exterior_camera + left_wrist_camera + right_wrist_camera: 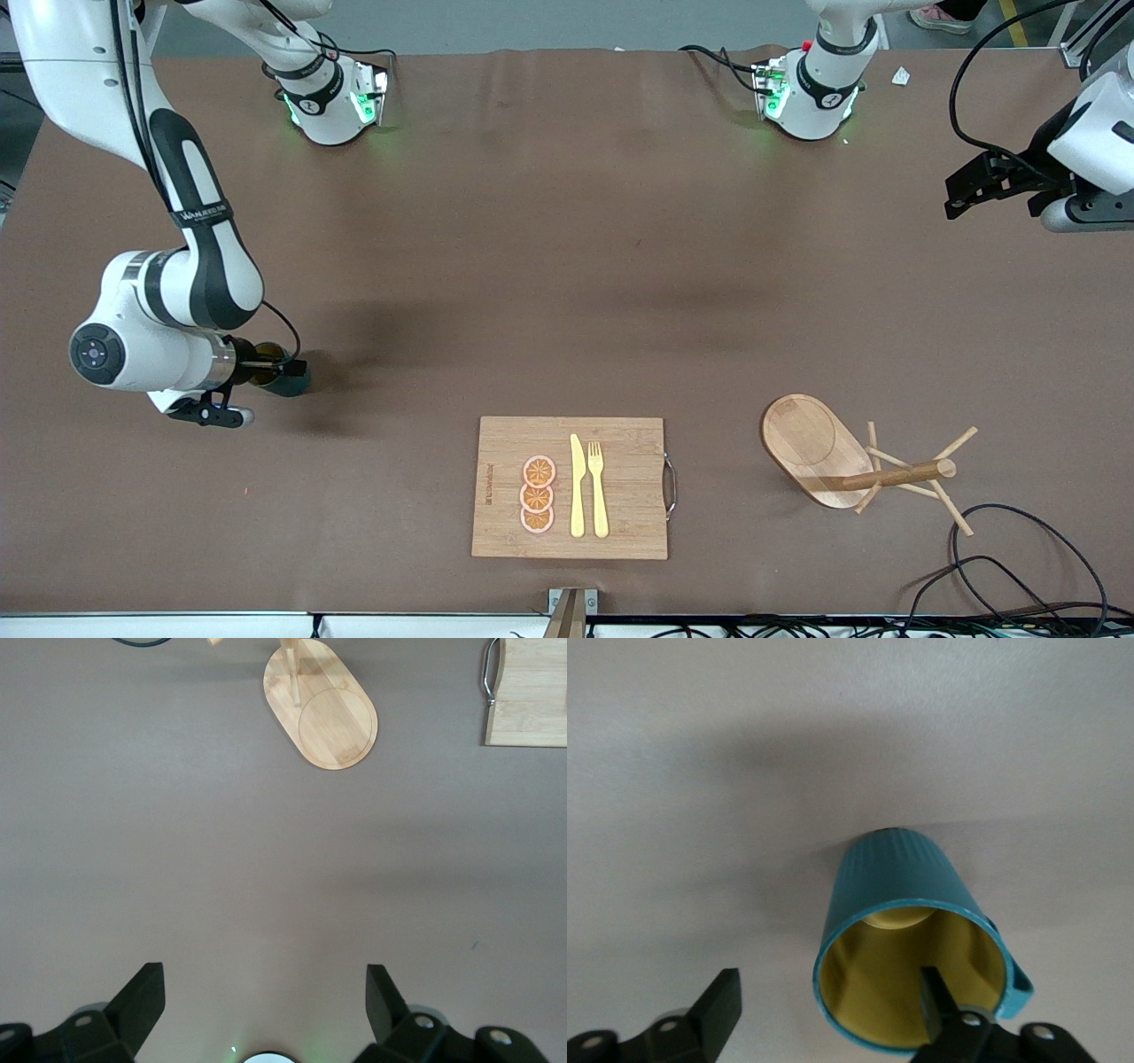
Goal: Pass cup and hang on rack
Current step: 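Close the right gripper on the teal mug's rim and lift it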
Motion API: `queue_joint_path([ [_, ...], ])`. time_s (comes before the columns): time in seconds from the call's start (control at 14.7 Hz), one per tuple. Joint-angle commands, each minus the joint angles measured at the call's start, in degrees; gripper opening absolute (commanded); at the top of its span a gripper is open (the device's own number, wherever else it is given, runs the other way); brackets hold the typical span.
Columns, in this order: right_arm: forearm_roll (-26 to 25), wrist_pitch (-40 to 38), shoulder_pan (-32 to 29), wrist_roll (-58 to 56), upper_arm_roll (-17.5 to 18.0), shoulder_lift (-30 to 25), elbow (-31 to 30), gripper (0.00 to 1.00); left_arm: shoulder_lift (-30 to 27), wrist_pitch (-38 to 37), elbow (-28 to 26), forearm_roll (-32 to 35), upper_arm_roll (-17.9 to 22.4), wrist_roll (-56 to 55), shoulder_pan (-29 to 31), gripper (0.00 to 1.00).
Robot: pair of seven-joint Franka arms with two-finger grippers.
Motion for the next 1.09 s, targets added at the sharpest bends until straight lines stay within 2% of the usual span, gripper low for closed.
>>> queue_joint_path([
  [0.0, 0.75, 0.67, -0.05, 0.95, 0.26, 0.74, -0.59, 0.60, 0.00, 0.37, 0.27, 0.29, -0.51, 0.44, 0.27, 1.00],
  [0.07, 0.75, 0.59, -0.05, 1.04, 0.26, 0.74, -0.50, 0.49, 0.09, 0.45, 0.27, 0.29, -0.51, 0.44, 0.27, 1.00],
  [0.2, 0.75, 0.50, -0.14, 0.95, 0.26, 0.74, -0.15, 0.14, 0.00, 0.19, 0.27, 0.29, -0.51, 0.44, 0.36, 1.00],
  [0.27, 0.75, 0.50, -0.14, 1.04, 0.26, 0.74, 0.20, 0.06, 0.00, 0.19, 0.27, 0.29, -0.51, 0.53, 0.45, 1.00],
  [0.48, 0.75, 0.06, -0.14, 1.04, 0.26, 0.66, 1.87, 0.00, 0.00, 0.19, 0.45, 0.20, -0.51, 0.35, 0.36, 1.00],
  [0.68, 0.84, -0.38, 1.26, 2.69, 0.44, 0.48, 3.80, 0.00, 0.17, 0.19, 0.62, 0.03, -0.51, -0.17, 0.54, 1.00],
  [0.89, 0.84, -6.60, 6.78, 10.68, 0.52, 0.30, 9.85, 0.00, 0.44, 0.19, 0.71, 0.03, -0.51, -0.18, 0.53, 1.00],
  [1.02, 1.10, -7.76, 11.87, 15.34, 0.52, 0.57, 12.58, 0.00, 0.44, 0.28, 0.63, 0.03, -0.51, -0.18, 0.62, 1.00],
])
